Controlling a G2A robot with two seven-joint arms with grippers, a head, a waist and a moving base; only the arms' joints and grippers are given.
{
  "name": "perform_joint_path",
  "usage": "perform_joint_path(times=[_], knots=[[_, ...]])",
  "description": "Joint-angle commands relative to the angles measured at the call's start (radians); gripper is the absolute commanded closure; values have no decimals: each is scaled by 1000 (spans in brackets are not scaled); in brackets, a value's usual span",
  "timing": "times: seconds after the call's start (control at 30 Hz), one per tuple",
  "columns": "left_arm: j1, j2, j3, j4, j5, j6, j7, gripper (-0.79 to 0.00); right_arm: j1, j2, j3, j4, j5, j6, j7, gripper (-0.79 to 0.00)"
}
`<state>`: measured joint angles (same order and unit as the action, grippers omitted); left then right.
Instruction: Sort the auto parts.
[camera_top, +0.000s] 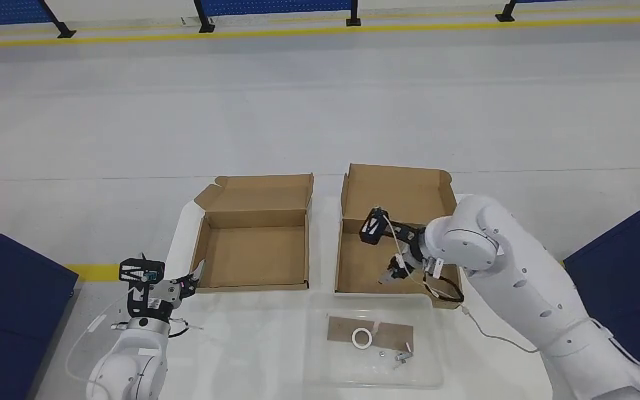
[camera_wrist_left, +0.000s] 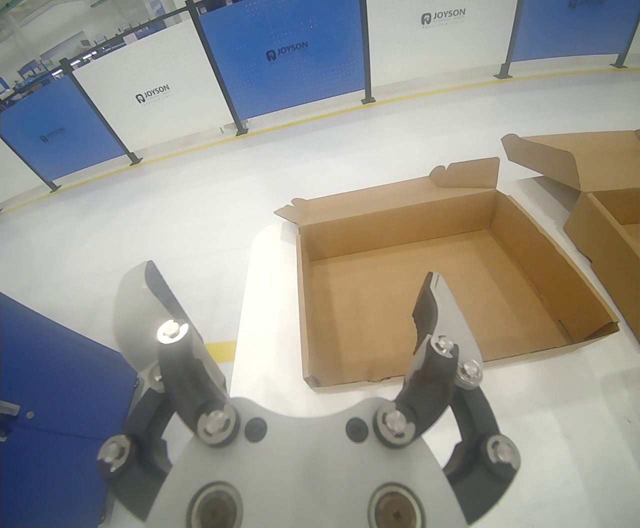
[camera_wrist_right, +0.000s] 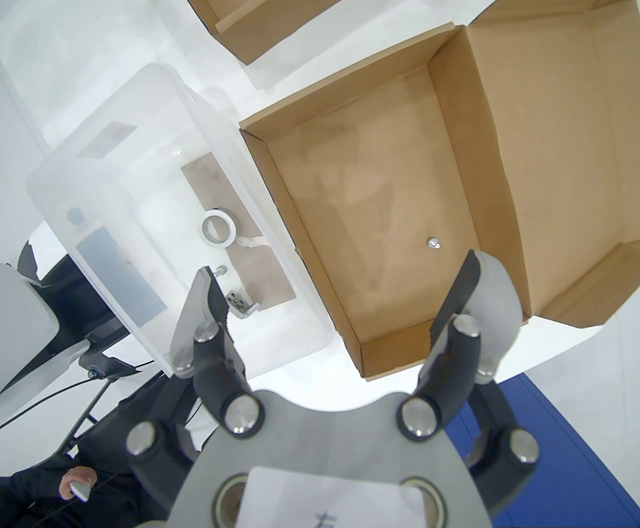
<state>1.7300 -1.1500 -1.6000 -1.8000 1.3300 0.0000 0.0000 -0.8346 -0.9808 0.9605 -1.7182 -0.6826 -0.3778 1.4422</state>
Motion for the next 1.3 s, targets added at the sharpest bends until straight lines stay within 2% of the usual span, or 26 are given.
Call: perform_joint_path(times=[0.0,0.2,0.53,0.87,0.97,1.07,1.27], knots=[[0,0,0,0,0,0,0,-785,0,0,0,0,0,0,0,-785],[0,0,0,0,0,0,0,-785,0,23,-100,-44,34,-39,-39,-785],[0,0,0,0,0,0,0,-785,150,143,-350,-144,147,13,13,-785],[0,0,0,0,0,0,0,-785,157,146,-358,-143,150,14,15,-785],[0,0,0,0,0,0,0,-785,146,149,-373,-176,117,-15,-15,-785],[0,0,0,0,0,0,0,-785,145,166,-423,-223,61,1,1,-785],[0,0,0,0,0,0,0,-785,197,212,-555,-288,58,18,18,-785]])
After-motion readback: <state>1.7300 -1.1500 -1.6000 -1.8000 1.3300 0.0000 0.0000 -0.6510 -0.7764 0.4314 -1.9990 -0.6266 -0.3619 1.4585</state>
